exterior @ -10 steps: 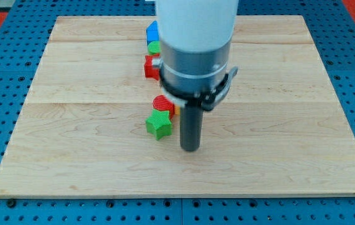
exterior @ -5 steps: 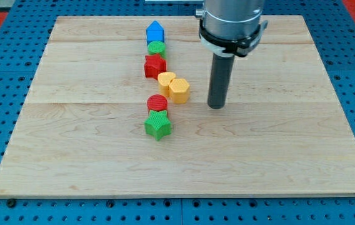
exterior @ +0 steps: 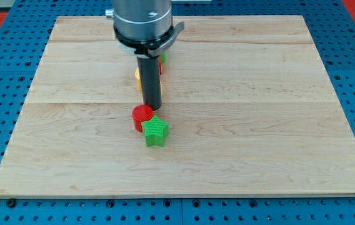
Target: Push the yellow hexagon along with yellow heart slightly left
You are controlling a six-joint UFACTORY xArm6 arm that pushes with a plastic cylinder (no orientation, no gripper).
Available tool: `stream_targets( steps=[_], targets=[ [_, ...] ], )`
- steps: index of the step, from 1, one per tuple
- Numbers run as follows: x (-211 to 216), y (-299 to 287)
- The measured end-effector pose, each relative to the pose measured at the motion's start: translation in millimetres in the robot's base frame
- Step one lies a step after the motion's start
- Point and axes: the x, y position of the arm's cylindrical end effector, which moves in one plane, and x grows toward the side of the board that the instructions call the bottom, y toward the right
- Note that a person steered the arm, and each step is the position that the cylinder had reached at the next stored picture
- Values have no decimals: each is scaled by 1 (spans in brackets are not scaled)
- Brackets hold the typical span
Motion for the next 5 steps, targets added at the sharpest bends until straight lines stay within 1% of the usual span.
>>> stream_targets(
  steps=[1,2,3,5],
  targets=[
    [-4,48],
    [-39,49],
    [-49,8],
    [-8,10]
  ],
)
